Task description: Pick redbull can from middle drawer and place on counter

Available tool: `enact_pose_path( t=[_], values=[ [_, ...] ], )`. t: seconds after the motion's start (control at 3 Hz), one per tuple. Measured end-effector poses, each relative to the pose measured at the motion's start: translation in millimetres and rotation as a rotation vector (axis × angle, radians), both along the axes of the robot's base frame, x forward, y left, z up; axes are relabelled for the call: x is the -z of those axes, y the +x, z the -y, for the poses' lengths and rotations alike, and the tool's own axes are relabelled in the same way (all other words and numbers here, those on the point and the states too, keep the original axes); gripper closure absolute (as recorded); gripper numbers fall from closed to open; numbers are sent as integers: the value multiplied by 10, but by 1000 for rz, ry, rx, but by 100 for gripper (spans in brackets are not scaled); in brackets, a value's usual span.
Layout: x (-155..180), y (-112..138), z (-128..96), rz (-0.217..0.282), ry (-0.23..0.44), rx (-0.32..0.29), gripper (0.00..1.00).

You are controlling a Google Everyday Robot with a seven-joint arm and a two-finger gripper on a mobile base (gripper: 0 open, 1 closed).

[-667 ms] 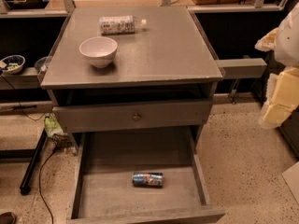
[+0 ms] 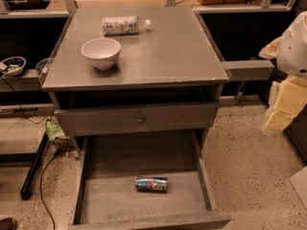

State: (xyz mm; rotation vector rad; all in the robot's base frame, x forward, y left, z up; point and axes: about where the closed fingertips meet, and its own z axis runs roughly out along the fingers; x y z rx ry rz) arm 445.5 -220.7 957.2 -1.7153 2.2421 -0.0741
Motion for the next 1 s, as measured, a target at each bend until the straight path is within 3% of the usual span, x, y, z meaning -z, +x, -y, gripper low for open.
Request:
enact_pose_path(
  t=[0.67,1.0],
  values=[
    [569,201,50,-74,45,23,0],
    [896,289,-28,-106,132,-46,0]
  ],
)
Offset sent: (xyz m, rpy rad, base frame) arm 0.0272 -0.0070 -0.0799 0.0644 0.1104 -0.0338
